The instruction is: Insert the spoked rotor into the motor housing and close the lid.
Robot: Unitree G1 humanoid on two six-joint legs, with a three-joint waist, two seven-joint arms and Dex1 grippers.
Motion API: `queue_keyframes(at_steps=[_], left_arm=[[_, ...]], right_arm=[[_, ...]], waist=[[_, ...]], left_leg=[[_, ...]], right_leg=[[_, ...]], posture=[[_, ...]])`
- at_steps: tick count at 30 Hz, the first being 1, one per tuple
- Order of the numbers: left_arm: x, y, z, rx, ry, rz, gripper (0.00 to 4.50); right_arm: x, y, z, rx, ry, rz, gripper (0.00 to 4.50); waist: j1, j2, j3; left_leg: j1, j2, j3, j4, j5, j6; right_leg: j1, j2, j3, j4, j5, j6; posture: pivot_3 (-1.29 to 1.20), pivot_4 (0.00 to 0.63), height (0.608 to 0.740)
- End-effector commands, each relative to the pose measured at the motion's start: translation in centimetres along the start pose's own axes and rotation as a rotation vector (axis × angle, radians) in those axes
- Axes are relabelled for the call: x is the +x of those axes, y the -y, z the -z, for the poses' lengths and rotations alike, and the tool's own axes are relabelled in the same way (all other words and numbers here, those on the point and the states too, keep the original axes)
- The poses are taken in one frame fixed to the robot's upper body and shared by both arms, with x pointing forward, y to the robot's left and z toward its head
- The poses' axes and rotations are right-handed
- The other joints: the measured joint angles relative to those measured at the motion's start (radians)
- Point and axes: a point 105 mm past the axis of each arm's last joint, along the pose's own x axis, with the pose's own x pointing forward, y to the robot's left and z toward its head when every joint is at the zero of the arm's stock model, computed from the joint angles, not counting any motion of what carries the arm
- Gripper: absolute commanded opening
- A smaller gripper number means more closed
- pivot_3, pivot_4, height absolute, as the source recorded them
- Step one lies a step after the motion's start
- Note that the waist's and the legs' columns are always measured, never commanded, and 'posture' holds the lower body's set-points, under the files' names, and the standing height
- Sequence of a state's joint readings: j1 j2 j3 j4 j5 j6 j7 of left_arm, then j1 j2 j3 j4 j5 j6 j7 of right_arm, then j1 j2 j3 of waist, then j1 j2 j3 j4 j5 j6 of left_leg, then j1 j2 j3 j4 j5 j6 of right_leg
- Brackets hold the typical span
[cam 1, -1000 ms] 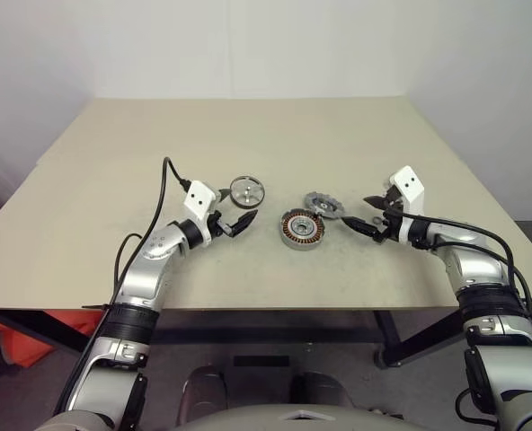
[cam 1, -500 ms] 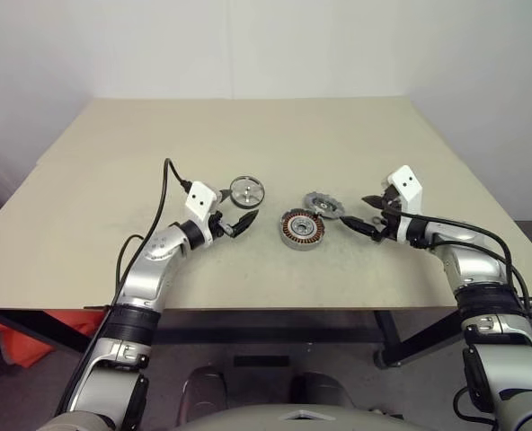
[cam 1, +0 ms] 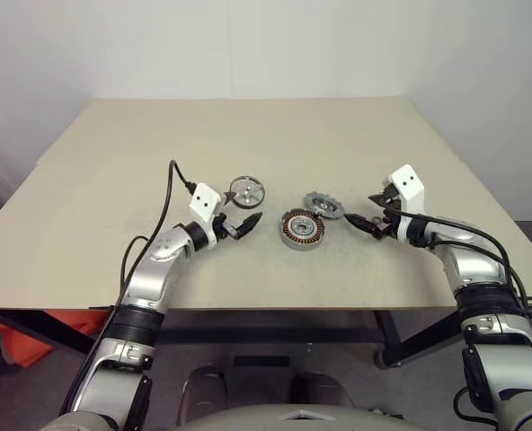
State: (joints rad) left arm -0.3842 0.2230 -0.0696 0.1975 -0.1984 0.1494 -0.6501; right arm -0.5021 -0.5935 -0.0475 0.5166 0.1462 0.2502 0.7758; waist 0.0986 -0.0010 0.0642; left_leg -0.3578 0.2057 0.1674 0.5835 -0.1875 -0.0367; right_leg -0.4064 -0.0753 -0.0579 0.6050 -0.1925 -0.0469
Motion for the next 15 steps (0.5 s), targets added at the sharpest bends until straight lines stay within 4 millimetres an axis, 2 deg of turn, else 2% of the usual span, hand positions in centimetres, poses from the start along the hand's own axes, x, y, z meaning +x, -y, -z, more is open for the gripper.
queue_keyframes(at_steps=[1,4,15], left_arm=[[0.4,-0.2,-1.4,0.034,0.045,0.007,4.45],[0.3,-0.2,-1.4,0.036,0.044,0.006,4.45],[0.2,-0.3,-1.4,0.053,0.040,0.007,4.45]], right_arm=[[-0.6,2.3,-0.6,0.002,-0.016,0.115,4.50],[-0.6,2.8,0.3,0.016,-0.061,0.153,4.50],[-0.9,4.3,1.6,0.064,-0.120,0.234,4.50]], waist=[[0.000,0.000,0.000],[0.000,0.000,0.000],[-0.001,0.000,0.000]], left_leg=[[0.000,0.000,0.000,0.000,0.000,0.000],[0.000,0.000,0.000,0.000,0.000,0.000],[0.000,0.000,0.000,0.000,0.000,0.000]], right_leg=[[0.000,0.000,0.000,0.000,0.000,0.000],[0.000,0.000,0.000,0.000,0.000,0.000],[0.000,0.000,0.000,0.000,0.000,0.000]], posture=[[0.00,0.000,0.740],[0.00,0.000,0.740],[0.00,0.000,0.740]])
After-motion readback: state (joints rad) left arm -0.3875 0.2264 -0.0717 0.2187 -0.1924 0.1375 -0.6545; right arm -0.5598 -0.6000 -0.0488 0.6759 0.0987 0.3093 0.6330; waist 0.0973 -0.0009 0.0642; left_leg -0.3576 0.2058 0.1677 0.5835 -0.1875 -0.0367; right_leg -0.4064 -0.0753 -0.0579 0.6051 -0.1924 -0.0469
